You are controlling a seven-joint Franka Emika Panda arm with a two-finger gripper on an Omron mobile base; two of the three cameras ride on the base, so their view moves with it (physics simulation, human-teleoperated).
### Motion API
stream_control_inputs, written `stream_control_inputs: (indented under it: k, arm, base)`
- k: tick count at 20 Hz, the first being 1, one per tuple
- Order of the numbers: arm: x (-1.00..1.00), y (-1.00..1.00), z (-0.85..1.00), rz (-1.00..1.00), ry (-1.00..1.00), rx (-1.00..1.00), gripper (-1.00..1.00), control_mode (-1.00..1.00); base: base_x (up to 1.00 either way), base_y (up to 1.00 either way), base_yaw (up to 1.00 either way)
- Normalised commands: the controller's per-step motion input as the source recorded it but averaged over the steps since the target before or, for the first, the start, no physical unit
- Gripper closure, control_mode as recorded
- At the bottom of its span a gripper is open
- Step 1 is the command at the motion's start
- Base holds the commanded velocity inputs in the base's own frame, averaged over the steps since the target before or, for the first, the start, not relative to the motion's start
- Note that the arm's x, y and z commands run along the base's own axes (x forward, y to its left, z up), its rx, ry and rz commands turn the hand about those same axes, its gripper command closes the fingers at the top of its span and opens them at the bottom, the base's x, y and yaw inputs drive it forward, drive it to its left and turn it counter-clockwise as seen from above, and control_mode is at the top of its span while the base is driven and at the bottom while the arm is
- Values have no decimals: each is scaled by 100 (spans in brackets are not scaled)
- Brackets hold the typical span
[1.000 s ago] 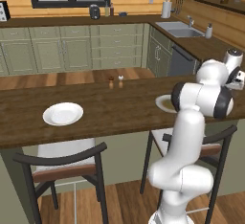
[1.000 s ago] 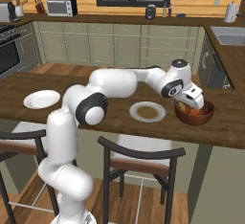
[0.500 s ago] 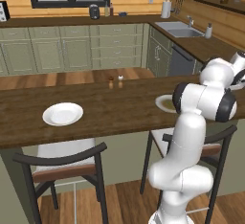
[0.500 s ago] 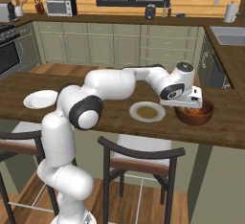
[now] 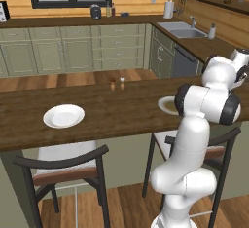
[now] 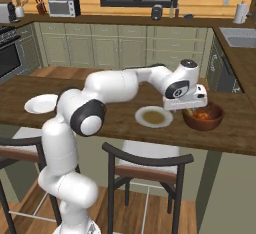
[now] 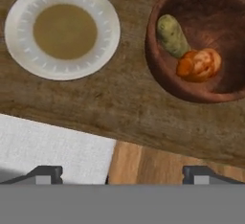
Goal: Pick the chicken drumstick and potato from their plates and place them in the bowl. Then put the bowl in the fridge.
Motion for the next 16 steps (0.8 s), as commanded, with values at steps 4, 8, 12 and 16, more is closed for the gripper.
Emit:
stream_control_inputs:
  k: [4, 8, 12, 16]
  arm:
    - [43, 36, -8, 0, 6, -16, -100, -100]
    - [41, 0, -25, 0, 0, -2, -100, -100]
    - [40, -15, -27, 3, 0, 0, -100, -100]
    - [15, -26, -21, 4, 0, 0, -100, -100]
  base:
    - [0, 0, 0]
    - [0, 0, 0]
    - [0, 0, 0]
    - [0, 0, 0]
